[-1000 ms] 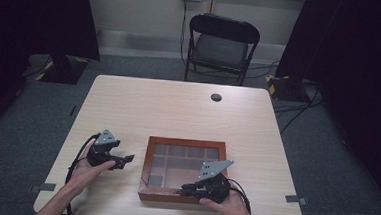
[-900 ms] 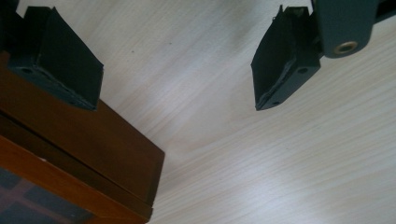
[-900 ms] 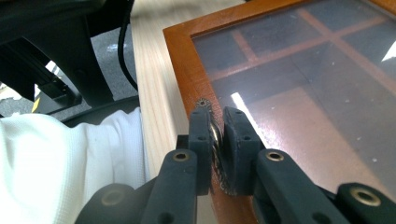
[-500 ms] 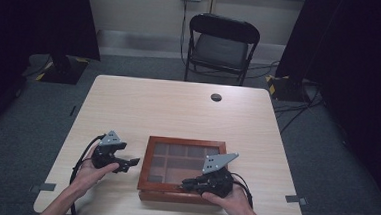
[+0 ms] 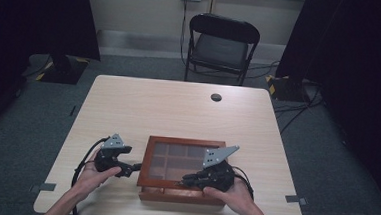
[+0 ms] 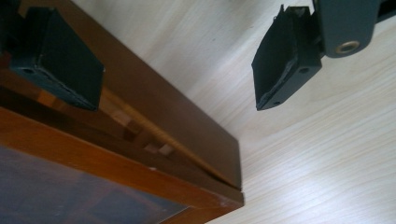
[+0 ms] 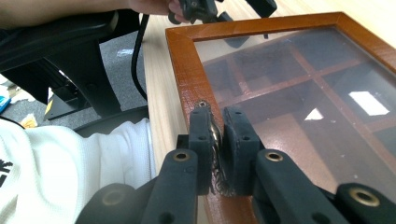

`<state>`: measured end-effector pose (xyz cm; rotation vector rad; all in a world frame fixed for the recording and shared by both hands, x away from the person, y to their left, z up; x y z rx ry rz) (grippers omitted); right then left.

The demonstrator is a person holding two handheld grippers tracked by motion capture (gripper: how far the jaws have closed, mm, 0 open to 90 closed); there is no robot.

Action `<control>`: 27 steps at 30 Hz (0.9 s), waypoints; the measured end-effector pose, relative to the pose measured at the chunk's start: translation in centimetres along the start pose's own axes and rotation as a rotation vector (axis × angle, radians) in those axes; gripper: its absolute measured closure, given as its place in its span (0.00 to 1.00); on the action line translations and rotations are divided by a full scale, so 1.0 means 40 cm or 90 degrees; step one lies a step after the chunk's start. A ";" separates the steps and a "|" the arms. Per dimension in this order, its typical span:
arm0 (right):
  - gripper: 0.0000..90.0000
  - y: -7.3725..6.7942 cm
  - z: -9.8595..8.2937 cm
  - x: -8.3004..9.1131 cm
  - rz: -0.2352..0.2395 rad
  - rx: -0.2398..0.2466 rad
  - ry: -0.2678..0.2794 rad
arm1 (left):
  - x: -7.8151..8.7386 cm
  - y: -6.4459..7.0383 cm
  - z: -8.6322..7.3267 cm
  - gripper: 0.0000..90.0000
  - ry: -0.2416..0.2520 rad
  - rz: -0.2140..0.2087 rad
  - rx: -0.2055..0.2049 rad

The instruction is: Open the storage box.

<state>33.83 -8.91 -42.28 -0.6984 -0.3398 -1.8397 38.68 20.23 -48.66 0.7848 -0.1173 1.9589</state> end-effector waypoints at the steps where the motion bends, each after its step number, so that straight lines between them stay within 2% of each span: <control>1: 0.92 0.001 0.003 0.002 0.002 -0.002 0.000 | -0.001 0.003 0.001 0.18 0.005 0.000 0.002; 5: 0.92 0.005 0.018 0.010 0.001 0.002 0.001 | -0.008 0.015 0.007 0.18 0.026 -0.016 0.014; 10: 0.92 0.010 0.034 0.019 0.001 0.007 -0.001 | -0.018 0.030 0.016 0.20 0.026 -0.015 0.001; 12: 0.92 0.013 0.040 0.023 0.002 0.005 0.002 | -0.024 0.033 0.019 0.21 0.030 -0.023 0.003; 14: 0.92 0.015 0.044 0.026 0.002 0.005 0.000 | -0.026 0.032 0.021 0.22 0.042 -0.038 0.020; 16: 0.92 0.018 0.049 0.029 0.004 0.000 0.003 | -0.022 0.031 0.025 0.21 0.042 -0.027 0.013; 19: 0.92 0.023 0.055 0.033 0.003 0.000 0.006 | -0.019 0.033 0.036 0.24 0.061 -0.025 0.011; 21: 0.92 0.025 0.060 0.038 -0.004 0.003 0.012 | -0.019 0.032 0.042 0.26 0.058 -0.027 0.009; 25: 0.68 0.030 0.068 0.052 -0.019 0.001 0.017 | -0.019 0.028 0.045 0.24 0.059 -0.026 0.016; 27: 0.63 0.037 0.068 0.067 -0.027 -0.002 0.023 | -0.017 0.029 0.046 0.24 0.058 -0.021 0.009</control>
Point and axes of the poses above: each handheld gripper's, and its own axes: x roughly backward along the jaws, z roughly out of its top, y roughly to its right, the point moved 4 cm from there along -x, roughly forward along the jaws, and after that the axes turned 11 degrees about -z, right-handed, at the moved point
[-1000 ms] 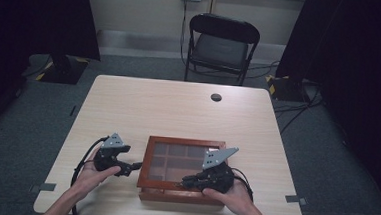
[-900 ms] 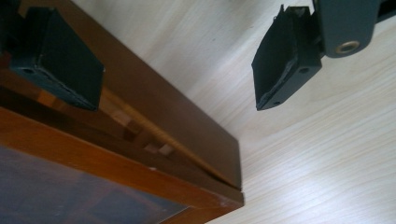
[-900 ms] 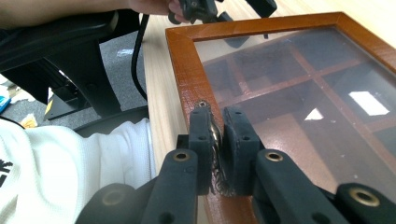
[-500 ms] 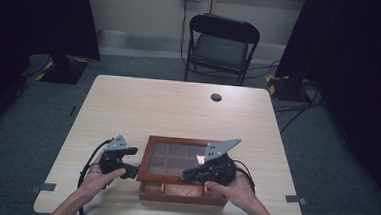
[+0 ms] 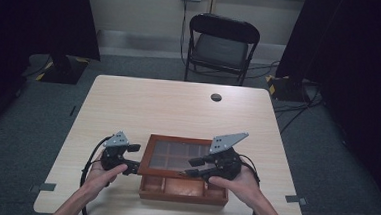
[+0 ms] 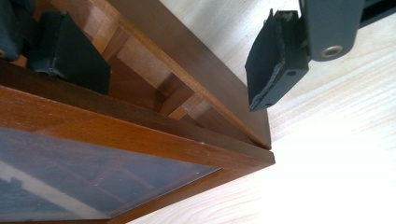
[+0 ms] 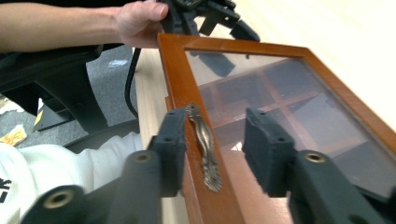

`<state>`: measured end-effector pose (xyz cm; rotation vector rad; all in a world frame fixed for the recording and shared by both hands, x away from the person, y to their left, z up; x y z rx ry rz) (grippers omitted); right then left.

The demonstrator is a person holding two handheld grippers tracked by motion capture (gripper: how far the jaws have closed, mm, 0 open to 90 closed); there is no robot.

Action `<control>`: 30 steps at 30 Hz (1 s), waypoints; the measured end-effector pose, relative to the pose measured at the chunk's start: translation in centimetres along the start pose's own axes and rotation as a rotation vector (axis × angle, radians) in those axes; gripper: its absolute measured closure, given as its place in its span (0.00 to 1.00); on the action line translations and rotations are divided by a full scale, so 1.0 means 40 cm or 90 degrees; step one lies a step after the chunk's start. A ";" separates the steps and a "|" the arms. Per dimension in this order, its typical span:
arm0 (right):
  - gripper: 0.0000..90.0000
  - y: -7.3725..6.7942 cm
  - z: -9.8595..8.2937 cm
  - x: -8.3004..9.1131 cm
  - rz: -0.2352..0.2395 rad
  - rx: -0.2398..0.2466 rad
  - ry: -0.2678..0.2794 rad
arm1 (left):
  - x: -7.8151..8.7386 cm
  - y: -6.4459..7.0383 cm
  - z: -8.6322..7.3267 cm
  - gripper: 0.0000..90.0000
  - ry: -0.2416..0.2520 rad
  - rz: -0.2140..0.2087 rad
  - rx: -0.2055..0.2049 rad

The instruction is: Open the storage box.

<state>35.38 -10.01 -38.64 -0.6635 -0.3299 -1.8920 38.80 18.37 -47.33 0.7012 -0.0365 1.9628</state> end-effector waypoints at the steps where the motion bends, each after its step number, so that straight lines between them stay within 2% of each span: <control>1: 0.57 0.005 -0.002 0.008 -0.005 -0.003 0.003 | 0.001 0.001 0.001 0.25 0.002 0.001 0.002; 6: 0.42 0.025 -0.029 0.051 -0.036 -0.028 0.041 | 0.011 0.004 0.015 0.24 0.012 0.001 -0.008; 9: 0.35 0.030 -0.056 0.064 -0.052 -0.026 0.047 | 0.015 0.006 0.038 0.23 0.042 -0.010 0.000; 10: 0.32 0.032 -0.063 0.067 -0.061 -0.025 0.050 | 0.015 0.005 0.044 0.23 0.029 -0.005 -0.011; 13: 0.29 0.039 -0.073 0.084 -0.077 -0.020 0.067 | 0.016 0.003 0.056 0.23 0.046 -0.009 -0.009; 17: 0.28 0.056 -0.095 0.095 -0.108 -0.019 0.063 | 0.015 -0.006 0.070 0.20 0.056 -0.013 0.006; 21: 0.27 0.083 -0.112 0.099 -0.138 -0.030 0.073 | 0.009 -0.003 0.083 0.20 0.048 -0.010 -0.010; 23: 0.27 0.096 -0.118 0.102 -0.153 -0.036 0.074 | 0.006 -0.001 0.084 0.20 0.050 -0.008 -0.010; 30: 0.28 0.129 -0.132 0.102 -0.174 -0.053 0.084 | 0.006 -0.002 0.088 0.20 0.061 -0.001 -0.022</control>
Point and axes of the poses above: each handheld gripper's, and its own axes: x roughly backward along the jaws, z roughly out of its top, y roughly to its right, the point moved 4 cm from there along -x, roughly forward along the jaws, and after that the axes turned 11 degrees about -z, right-handed, at the moved point
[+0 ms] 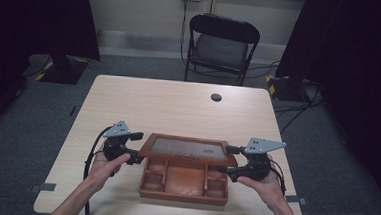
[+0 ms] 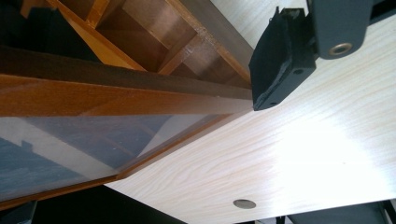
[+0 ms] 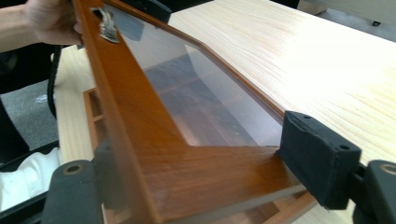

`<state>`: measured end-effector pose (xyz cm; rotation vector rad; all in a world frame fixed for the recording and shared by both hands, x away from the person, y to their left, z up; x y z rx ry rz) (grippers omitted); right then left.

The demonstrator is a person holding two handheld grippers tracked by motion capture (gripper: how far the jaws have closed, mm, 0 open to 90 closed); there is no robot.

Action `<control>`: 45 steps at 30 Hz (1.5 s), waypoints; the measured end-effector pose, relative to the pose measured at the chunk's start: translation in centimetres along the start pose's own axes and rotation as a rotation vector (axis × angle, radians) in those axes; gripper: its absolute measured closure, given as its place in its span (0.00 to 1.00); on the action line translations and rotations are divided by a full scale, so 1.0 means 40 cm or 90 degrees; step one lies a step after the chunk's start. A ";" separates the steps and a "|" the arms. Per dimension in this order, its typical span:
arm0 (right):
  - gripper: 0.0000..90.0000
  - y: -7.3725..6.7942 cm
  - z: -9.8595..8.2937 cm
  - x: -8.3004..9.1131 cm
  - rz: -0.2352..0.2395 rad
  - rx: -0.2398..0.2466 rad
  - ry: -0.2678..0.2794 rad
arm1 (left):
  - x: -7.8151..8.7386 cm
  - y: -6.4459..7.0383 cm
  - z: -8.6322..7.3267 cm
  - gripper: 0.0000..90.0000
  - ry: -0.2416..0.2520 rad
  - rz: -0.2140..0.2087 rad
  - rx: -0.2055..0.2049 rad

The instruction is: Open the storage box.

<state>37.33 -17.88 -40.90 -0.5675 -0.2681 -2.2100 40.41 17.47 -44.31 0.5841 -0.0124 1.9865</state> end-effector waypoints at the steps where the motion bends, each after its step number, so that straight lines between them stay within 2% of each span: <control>1: 0.27 0.004 -0.002 -0.002 -0.003 -0.002 -0.002 | 0.001 0.000 0.001 0.21 0.000 0.001 -0.008; 6: 0.26 0.018 -0.008 -0.007 -0.001 -0.017 0.005 | -0.004 0.002 0.011 0.25 -0.007 0.002 -0.018; 8: 0.27 0.022 -0.009 -0.004 -0.010 -0.017 0.008 | -0.010 0.003 0.019 0.26 -0.009 0.001 -0.020; 10: 0.29 0.030 -0.012 0.000 -0.016 -0.021 0.010 | -0.019 0.005 0.025 0.27 -0.018 0.000 -0.037; 12: 0.30 0.042 -0.018 0.003 -0.024 -0.031 0.009 | -0.025 0.008 0.026 0.28 -0.013 -0.008 -0.035; 15: 0.32 0.061 -0.026 0.000 -0.034 -0.047 0.007 | -0.029 0.005 0.029 0.31 -0.008 -0.001 -0.040; 18: 0.34 0.070 -0.024 -0.007 -0.029 -0.057 0.012 | -0.032 0.001 0.031 0.33 0.003 -0.013 -0.030; 21: 0.46 0.075 -0.006 -0.008 -0.017 -0.050 0.029 | -0.033 -0.006 0.042 0.35 0.005 -0.011 -0.036; 23: 0.50 0.075 0.007 -0.015 -0.014 -0.047 0.034 | -0.034 0.000 0.055 0.38 0.010 -0.031 -0.034; 24: 0.51 0.074 0.012 -0.020 -0.011 -0.045 0.031 | -0.037 0.006 0.063 0.39 0.011 -0.042 -0.045; 25: 0.53 0.071 0.018 -0.030 -0.007 -0.039 0.025 | -0.039 0.011 0.066 0.40 0.008 -0.043 -0.052; 26: 0.54 0.068 0.021 -0.036 -0.005 -0.034 0.028 | -0.043 0.015 0.068 0.41 0.004 -0.031 -0.065; 28: 0.55 0.063 0.028 -0.050 -0.004 -0.028 0.029 | -0.047 0.017 0.070 0.39 0.013 -0.031 -0.052; 32: 0.56 0.066 0.038 -0.066 0.004 -0.032 0.032 | -0.042 0.006 0.074 0.44 0.017 -0.042 -0.047; 36: 0.58 0.068 0.051 -0.078 0.012 -0.027 0.029 | -0.039 0.002 0.083 0.46 0.012 -0.042 -0.057; 41: 0.61 0.065 0.072 -0.097 0.024 -0.019 0.023 | -0.032 -0.006 0.089 0.48 0.013 -0.035 -0.058; 45: 0.62 0.074 0.081 -0.103 0.036 -0.022 0.018 | -0.032 -0.011 0.092 0.49 0.023 -0.044 -0.050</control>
Point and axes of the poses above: each handheld gripper's, and its own axes: x roughly backward along the jaws, z roughly out of its top, y roughly to its right, the point moved 4 cm from there along -x, roughly forward along the jaws, and after that the axes turned 11 degrees about -z, right-handed, at the moved point
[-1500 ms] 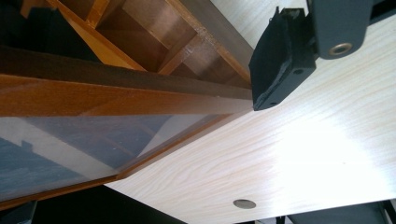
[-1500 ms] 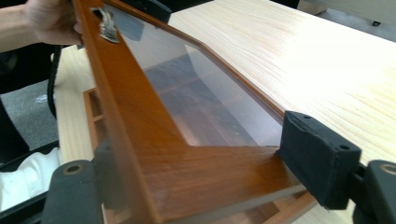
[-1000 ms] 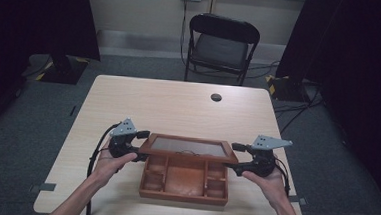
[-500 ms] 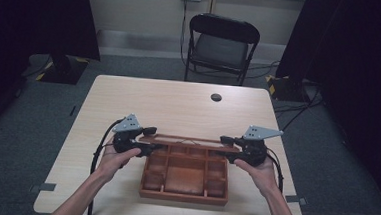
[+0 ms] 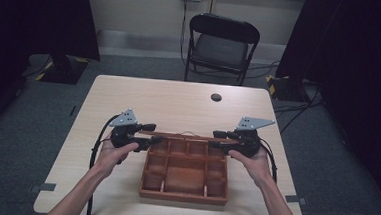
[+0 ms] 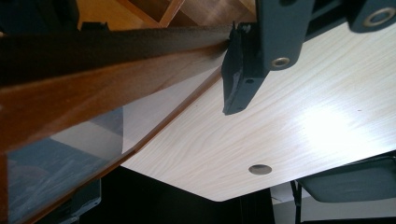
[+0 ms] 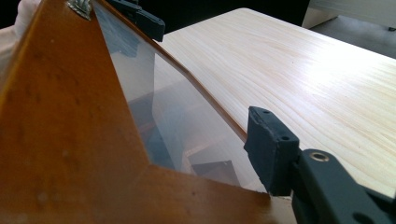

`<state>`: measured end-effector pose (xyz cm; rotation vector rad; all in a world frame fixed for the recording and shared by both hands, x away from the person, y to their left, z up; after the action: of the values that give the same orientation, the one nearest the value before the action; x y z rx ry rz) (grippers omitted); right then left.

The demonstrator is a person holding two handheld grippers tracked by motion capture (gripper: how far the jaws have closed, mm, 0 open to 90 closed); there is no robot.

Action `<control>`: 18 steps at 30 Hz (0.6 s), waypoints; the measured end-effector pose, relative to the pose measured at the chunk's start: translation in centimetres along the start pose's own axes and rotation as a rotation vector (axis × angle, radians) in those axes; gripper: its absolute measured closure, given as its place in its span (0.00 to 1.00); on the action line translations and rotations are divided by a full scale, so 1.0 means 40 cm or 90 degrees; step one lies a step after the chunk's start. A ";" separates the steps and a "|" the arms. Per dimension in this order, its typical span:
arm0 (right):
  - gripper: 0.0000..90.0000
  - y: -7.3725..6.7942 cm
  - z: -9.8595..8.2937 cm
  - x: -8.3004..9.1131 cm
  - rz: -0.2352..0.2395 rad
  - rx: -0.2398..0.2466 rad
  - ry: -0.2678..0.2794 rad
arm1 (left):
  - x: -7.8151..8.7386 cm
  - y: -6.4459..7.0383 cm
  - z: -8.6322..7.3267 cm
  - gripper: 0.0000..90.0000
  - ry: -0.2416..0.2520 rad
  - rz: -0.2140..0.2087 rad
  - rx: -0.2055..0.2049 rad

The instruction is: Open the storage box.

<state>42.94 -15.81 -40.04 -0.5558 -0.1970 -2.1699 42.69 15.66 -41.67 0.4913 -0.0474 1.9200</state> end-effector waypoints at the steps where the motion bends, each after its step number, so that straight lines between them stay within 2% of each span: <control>1: 0.63 0.002 0.001 -0.001 0.004 -0.002 -0.001 | 0.000 -0.001 0.002 0.49 0.002 -0.001 0.004; 3: 0.63 0.006 0.005 -0.002 0.007 -0.003 -0.005 | 0.002 -0.006 0.007 0.50 -0.009 -0.002 0.004; 7: 0.61 0.016 0.013 -0.008 0.009 -0.006 -0.003 | 0.001 -0.016 0.015 0.51 -0.008 -0.010 0.008; 12: 0.51 0.029 0.004 -0.006 -0.021 -0.026 0.017 | -0.006 -0.024 0.017 0.51 0.004 -0.007 0.020; 18: 0.51 0.040 0.003 0.006 -0.042 -0.033 0.027 | -0.007 -0.028 0.023 0.52 -0.003 0.008 0.016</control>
<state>44.11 -16.92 -39.89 -0.5394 -0.1389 -2.2548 44.06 15.62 -41.16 0.5140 -0.0296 1.9344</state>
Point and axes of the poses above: each handheld gripper's, and its own axes: x roughly backward along the jaws, z roughly out of its top, y roughly to its right, the point moved 4 cm from there along -x, roughly forward along the jaws, and after that the axes turned 11 degrees about -z, right-handed, at the moved point
